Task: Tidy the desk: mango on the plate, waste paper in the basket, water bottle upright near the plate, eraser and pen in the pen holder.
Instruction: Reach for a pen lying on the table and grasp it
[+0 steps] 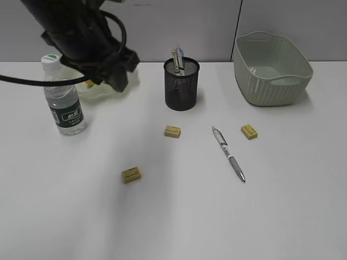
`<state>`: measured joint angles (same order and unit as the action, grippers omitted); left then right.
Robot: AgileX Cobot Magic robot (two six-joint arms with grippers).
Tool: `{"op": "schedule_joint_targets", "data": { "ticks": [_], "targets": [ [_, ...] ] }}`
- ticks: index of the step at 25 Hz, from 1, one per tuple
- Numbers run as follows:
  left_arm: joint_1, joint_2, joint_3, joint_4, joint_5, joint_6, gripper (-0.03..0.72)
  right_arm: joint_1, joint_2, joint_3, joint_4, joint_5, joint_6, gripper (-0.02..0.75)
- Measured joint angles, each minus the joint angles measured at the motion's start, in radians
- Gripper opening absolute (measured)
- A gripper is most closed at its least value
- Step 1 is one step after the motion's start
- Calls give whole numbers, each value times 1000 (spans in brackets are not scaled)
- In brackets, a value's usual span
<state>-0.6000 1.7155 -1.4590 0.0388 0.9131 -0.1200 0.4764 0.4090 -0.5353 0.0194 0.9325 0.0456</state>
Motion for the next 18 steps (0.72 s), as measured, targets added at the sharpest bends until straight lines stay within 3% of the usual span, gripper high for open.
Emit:
{"op": "schedule_joint_targets", "data": {
  "ticks": [5,10,18],
  "targets": [
    [0,-6,1,51,248,2,366,0,0,0,0,0,0,490],
    [0,-13,15,67,296,27,291,0,0,0,0,0,2,490],
    [0,-211,286,49,298,35,266,0,32,0,0,-5,3,490]
  ]
}}
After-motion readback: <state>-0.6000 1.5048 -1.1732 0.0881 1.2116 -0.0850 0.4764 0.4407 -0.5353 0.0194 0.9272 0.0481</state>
